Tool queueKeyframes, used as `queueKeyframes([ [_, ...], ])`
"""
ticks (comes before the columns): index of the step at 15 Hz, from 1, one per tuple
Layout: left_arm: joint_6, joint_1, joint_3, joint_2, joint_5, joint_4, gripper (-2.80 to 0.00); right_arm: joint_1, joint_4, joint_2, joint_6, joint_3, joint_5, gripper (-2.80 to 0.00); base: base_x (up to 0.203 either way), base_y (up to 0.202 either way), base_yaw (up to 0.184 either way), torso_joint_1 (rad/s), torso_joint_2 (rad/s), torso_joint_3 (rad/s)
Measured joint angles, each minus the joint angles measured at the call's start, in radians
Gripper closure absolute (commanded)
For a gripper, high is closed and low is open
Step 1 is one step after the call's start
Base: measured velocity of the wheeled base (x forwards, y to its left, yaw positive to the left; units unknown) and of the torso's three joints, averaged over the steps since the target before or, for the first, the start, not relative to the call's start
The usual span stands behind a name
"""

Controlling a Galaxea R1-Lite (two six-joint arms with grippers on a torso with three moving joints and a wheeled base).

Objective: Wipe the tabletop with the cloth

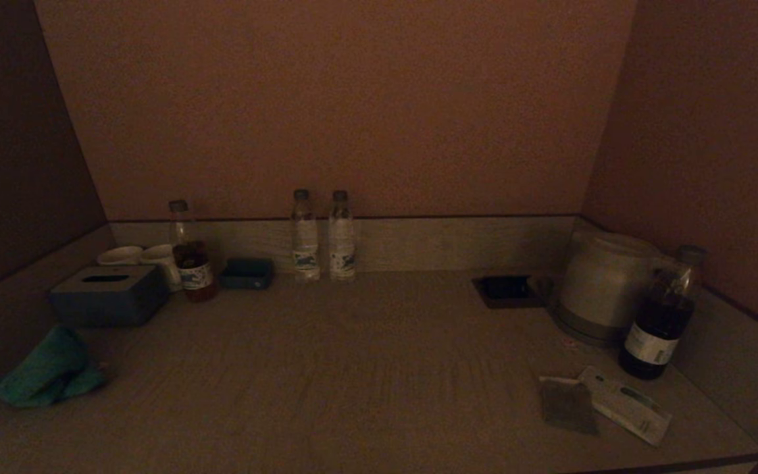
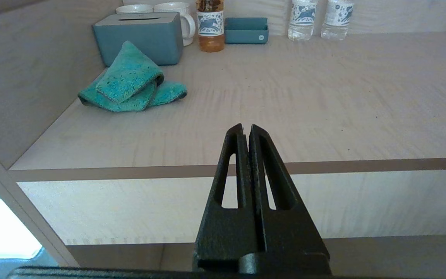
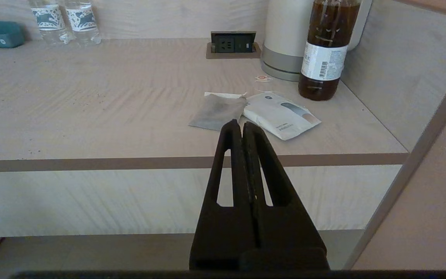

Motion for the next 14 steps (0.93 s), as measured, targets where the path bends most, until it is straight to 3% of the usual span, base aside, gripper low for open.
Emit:
queueKeyframes([
  [14, -0.006, 0.0, 0.0, 0.0, 0.0, 0.001, 0.0, 0.0, 0.0, 0.0, 0.0, 0.0, 0.0, 0.0, 0.0, 0.0, 0.0, 0.0, 0.0, 0.0],
])
